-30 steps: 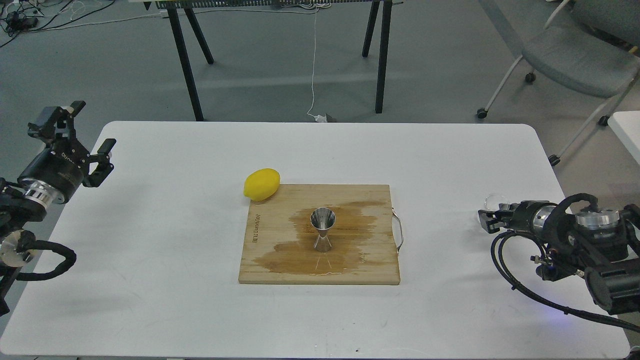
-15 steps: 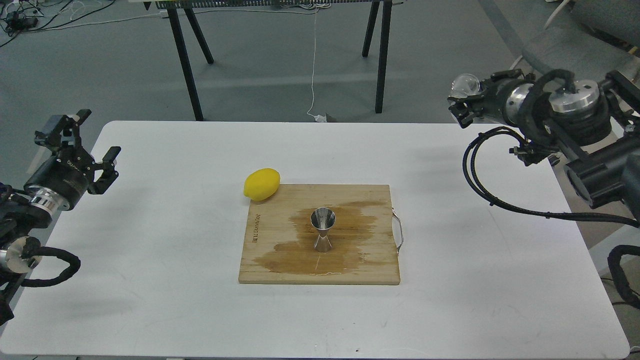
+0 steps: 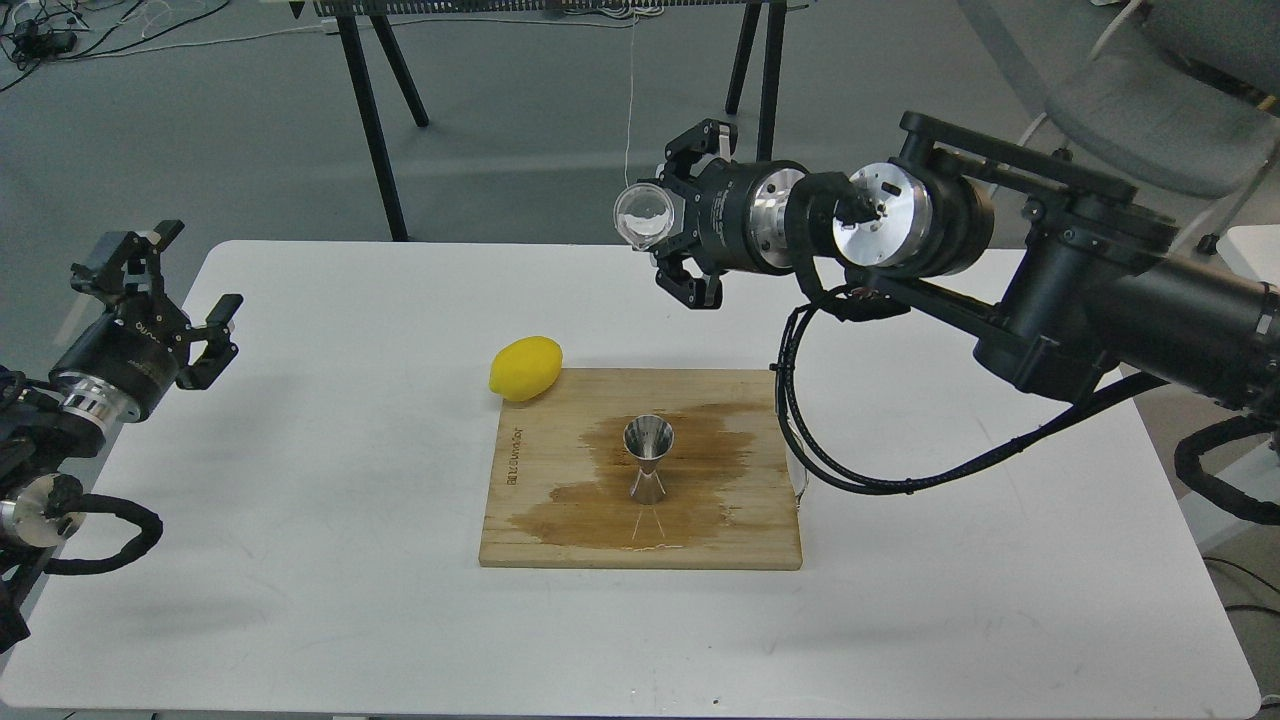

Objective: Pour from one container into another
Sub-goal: 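Lift the glass with the right gripper and carry it above the jigger, then tilt the glass over the jigger with the right gripper to pour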

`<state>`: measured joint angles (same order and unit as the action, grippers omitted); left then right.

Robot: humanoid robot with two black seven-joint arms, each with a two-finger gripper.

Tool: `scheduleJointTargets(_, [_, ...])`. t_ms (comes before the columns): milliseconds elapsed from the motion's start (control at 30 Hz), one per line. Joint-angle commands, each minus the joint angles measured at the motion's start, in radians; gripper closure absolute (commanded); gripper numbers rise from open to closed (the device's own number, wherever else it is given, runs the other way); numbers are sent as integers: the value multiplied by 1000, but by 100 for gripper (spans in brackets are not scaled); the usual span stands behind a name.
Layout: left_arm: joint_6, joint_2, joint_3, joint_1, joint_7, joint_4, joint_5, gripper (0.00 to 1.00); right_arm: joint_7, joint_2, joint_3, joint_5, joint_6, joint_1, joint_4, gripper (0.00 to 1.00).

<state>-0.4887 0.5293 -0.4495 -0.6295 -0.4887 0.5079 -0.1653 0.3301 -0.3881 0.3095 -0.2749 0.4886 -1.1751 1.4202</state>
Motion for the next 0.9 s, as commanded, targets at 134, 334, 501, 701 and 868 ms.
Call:
scheduleJointTargets(134, [0,-29,2,-1,0,0,0,1,-2,-89,-153,244,0,2,207,56])
scheduleJointTargets(334, [0,-31,2,1,0,0,0,1,-14,-127,-256,511,0,6,285,56])
scheduleJointTargets(501, [0,-29,2,2,0,0,0,1,-52,-136,-311,713,0,37,296,56])
scheduleJointTargets(701, [0,-29,2,16,0,0,0,1,-114,-113,-316,792,0,69,295,56])
scheduleJointTargets(868, [0,-29,2,17,0,0,0,1,-151,-92,-317,816,0,88,290,56])
